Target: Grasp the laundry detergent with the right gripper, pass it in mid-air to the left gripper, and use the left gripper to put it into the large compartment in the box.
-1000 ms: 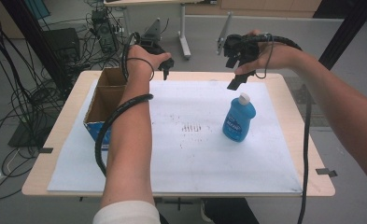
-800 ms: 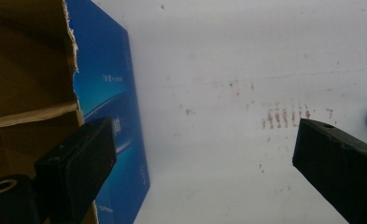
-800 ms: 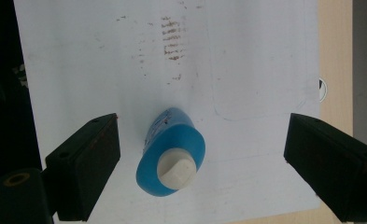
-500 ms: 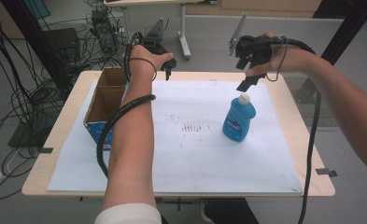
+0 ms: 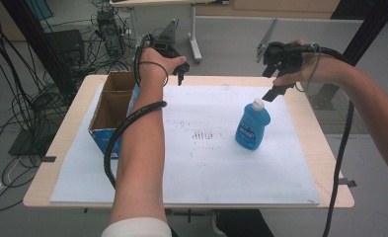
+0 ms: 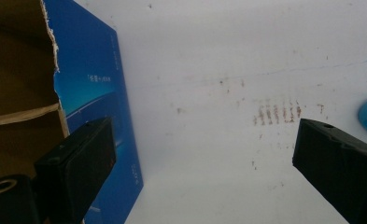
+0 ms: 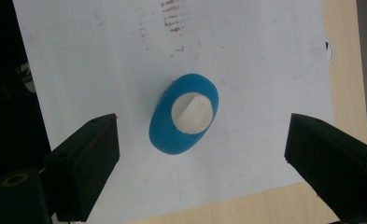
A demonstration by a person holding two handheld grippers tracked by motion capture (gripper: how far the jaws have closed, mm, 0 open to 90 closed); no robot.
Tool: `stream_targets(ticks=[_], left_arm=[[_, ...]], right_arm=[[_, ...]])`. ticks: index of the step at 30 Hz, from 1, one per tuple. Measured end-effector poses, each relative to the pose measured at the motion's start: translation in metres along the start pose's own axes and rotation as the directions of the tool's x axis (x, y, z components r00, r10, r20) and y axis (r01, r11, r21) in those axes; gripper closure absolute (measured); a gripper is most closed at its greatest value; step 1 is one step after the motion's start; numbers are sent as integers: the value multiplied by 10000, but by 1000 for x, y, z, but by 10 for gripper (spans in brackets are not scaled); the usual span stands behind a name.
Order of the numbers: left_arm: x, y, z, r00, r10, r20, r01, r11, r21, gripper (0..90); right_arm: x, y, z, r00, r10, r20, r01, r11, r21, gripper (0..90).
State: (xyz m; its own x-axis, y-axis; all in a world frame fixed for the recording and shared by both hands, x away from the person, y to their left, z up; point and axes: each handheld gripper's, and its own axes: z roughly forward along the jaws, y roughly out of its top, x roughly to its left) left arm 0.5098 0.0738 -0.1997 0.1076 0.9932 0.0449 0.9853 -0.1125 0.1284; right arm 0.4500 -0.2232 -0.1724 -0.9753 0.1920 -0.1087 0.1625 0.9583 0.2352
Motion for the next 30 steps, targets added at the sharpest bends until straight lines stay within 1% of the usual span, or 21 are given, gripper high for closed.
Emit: stream_targets(ticks=[4, 6, 7, 8, 11, 13, 18, 23, 30], left_arm=[[-1, -1, -1, 10000, 16, 2, -16, 10000, 8, 67], [-2, -1, 0, 10000, 26, 2, -26, 10000, 7, 67], [-2, -1, 0, 10000, 14, 2, -14, 10000, -2, 67], [-2, -1, -1, 10000, 2, 1, -2, 10000, -2, 67], [-3, -1, -1, 10000, 27, 3, -27, 10000, 0, 67], [-4, -1, -1, 10000, 42, -12, -42, 10000, 4, 67], [-6, -1, -2, 9999, 131, -15, -131, 9999, 9, 67], [-6, -2, -2, 9999, 107, 21, -106, 9999, -29, 67], [-5, -2, -2, 9998, 174, 55, -174, 9998, -3, 67]], right_arm=[[3, -10, 1, 9999, 126, 5, -126, 9999, -11, 97], [3, -15, 1, 9997, 230, -16, -230, 9997, -6, 97], [3, -20, 2, 9994, 355, -37, -355, 9994, -18, 97], [3, -20, 2, 9994, 355, -37, -355, 9994, -18, 97], [4, -28, 3, 9986, 524, -42, -524, 9986, 48, 94], [5, -34, 5, 9980, 630, -59, -630, 9980, -5, 94], [6, -40, 6, 9973, 734, -48, -734, 9973, 31, 94], [8, -51, 7, 9952, 978, -8, -978, 9952, -59, 88], [11, -62, 11, 9919, 1271, -18, -1271, 9918, -141, 82]])
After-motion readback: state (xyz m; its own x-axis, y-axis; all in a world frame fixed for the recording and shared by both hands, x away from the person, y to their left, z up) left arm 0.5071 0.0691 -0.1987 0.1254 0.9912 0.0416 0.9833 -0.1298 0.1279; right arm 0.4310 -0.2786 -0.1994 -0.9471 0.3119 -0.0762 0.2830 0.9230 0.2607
